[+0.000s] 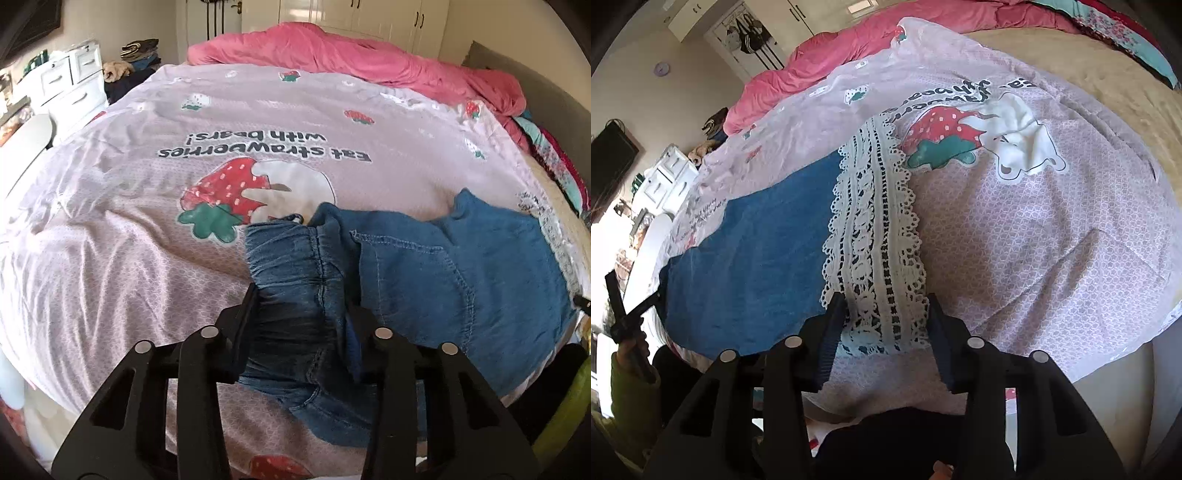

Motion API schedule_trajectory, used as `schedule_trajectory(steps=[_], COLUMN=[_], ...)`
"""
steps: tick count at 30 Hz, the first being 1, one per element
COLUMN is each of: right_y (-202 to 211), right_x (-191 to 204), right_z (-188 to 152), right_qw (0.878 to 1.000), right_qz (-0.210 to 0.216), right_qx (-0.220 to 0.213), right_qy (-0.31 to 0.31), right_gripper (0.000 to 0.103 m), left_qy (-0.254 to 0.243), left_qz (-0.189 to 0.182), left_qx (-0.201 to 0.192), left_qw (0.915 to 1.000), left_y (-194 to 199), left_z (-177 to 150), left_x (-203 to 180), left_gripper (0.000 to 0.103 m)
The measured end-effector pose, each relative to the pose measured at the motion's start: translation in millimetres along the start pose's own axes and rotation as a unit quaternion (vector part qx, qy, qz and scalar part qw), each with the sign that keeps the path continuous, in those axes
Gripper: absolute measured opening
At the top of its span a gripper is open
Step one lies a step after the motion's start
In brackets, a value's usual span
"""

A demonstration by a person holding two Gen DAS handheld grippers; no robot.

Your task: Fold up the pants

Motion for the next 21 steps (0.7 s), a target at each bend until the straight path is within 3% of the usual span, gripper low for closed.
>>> schedule_trajectory(steps=[3,9,14,17,21], right_y=[4.9,-0.6,-9.5,-4.6,21.8], right_x=[5.1,10.5,12.2,12.3,10.2], right_z=[-1.8,-7.2,-11.6,-11.6,-0.5], right_qw=[1.000,0.997,0.994,0.994,0.996], right_qz=[-0.008,-0.040,-0.060,-0.058,-0.056], right_qx=[0.000,0.020,0.037,0.035,-0.009], right_qy=[0.021,0.060,0.086,0.087,0.071], right_gripper=[0.036,0.037,0.037,0.039,0.046], left_qy=[-0.008,-0.001,0.026,0.018,-0.007], left_qz=[0.005,0.013,0.012,0.012,0.010], left_qx=[-0.007,0.024,0.026,0.007,-0.038], left_qw=[0.9999,0.9996,0.9993,0.9997,0.9992], left_y=[8.1,-11.2,-8.0,12.6,46.0], left_z=[5.6,-9.5,-7.9,0.7,20.2], left_x=[8.1,15.1,25.1,21.2,3.4], left_gripper=[0.030,0.031,0.046,0.046,0.046])
Point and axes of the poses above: each gripper's, at about its wrist camera, not at the fingertips, and y roughly against the way its jaws point, x to its left, z to its top, the point moved 4 cm from there along -y, roughly the way its jaws point, and after that the axes turned 13 degrees about -x, right-handed, at the moved point
